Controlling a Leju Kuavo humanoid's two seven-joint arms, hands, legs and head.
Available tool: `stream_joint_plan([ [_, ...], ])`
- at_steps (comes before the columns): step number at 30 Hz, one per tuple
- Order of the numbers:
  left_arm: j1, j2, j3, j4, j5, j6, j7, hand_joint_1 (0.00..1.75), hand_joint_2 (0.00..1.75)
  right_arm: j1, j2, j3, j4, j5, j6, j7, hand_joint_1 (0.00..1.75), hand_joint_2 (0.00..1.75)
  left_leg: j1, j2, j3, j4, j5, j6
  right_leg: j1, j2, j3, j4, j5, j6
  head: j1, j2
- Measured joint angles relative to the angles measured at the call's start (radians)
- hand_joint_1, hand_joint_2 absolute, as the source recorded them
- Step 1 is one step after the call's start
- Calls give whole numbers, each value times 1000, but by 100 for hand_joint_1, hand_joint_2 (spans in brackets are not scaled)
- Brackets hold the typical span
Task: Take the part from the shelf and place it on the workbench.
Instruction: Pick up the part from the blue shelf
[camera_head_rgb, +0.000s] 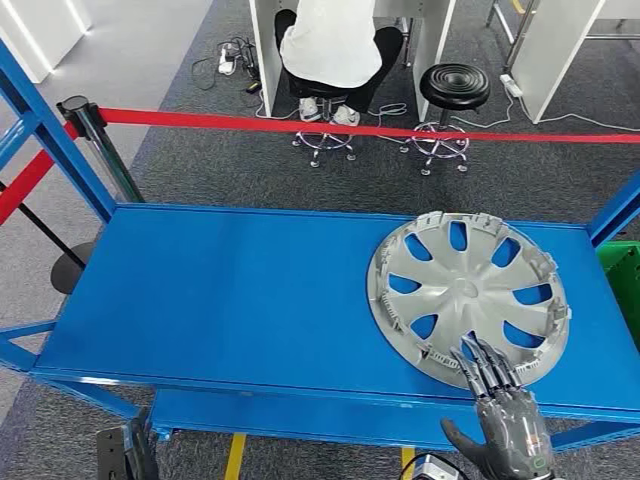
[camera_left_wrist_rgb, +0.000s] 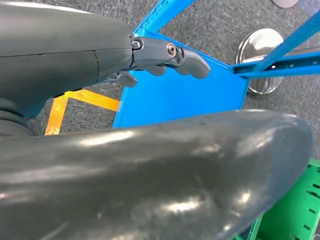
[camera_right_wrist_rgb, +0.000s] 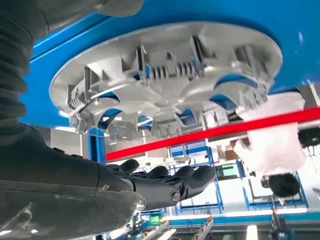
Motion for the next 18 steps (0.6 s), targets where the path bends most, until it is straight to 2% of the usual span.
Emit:
stream_joint_plan([
  [4,1,-5,-8,2,5,-2,0,0,0,20,-11,-25,-45,-38,14,8,0,175,-1,0,0,0,0,0,-1,0,0,0,0,0,0,0],
  [10,2,-11,-39,11,11,-12,0,0,0,16,-22,-102,-38,-102,213,31,0,175,-1,0,0,0,0,1,-2,0,0,0,0,0,0,0],
  [15,1,-6,-62,18,19,-18,0,0,0,-37,-17,-145,25,-118,320,6,0,175,-1,0,0,0,0,1,-2,0,0,0,0,0,0,0],
  [18,-1,-1,-80,25,20,-21,0,0,0,-82,-2,-169,98,-120,352,-14,0,175,-1,0,0,0,0,1,-2,0,0,0,0,0,0,0],
])
